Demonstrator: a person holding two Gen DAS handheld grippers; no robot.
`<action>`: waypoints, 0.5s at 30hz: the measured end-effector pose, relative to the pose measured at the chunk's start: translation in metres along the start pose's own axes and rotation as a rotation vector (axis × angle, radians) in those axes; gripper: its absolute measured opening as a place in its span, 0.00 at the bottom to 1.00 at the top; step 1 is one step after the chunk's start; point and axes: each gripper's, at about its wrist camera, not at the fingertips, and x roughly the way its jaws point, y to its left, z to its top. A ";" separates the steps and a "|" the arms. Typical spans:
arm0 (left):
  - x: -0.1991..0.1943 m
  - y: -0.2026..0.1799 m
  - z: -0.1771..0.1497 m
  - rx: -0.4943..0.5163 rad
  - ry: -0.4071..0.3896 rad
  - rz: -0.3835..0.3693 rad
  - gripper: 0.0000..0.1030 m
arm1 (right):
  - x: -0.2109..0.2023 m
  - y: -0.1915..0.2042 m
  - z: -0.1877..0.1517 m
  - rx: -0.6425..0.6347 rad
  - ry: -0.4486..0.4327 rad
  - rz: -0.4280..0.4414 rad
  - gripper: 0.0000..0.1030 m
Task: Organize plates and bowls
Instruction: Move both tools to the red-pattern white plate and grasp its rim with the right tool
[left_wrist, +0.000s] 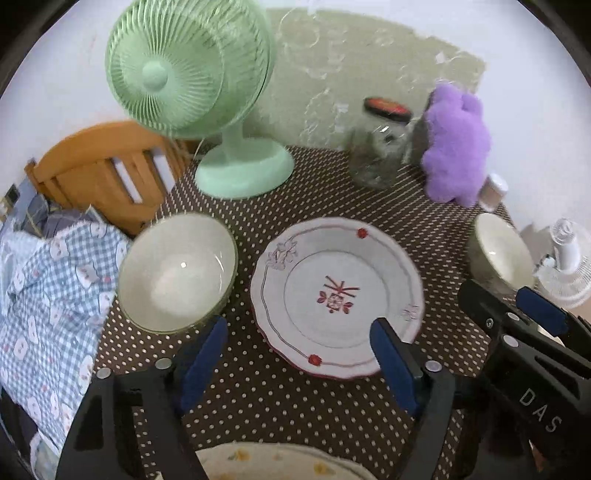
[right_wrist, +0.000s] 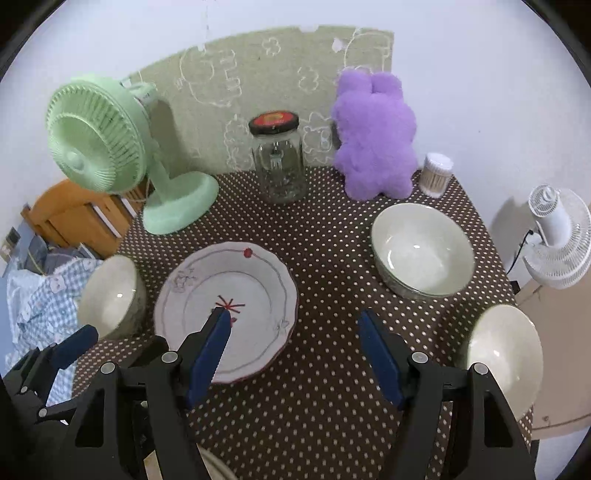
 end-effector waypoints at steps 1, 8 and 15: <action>0.006 0.000 -0.001 -0.007 0.010 0.002 0.73 | 0.007 0.000 0.000 -0.003 0.009 0.002 0.72; 0.048 0.000 -0.005 -0.040 0.071 0.009 0.69 | 0.057 0.001 -0.001 0.000 0.072 0.005 0.72; 0.075 0.001 -0.011 -0.039 0.119 0.057 0.63 | 0.095 0.003 -0.006 0.007 0.146 0.020 0.51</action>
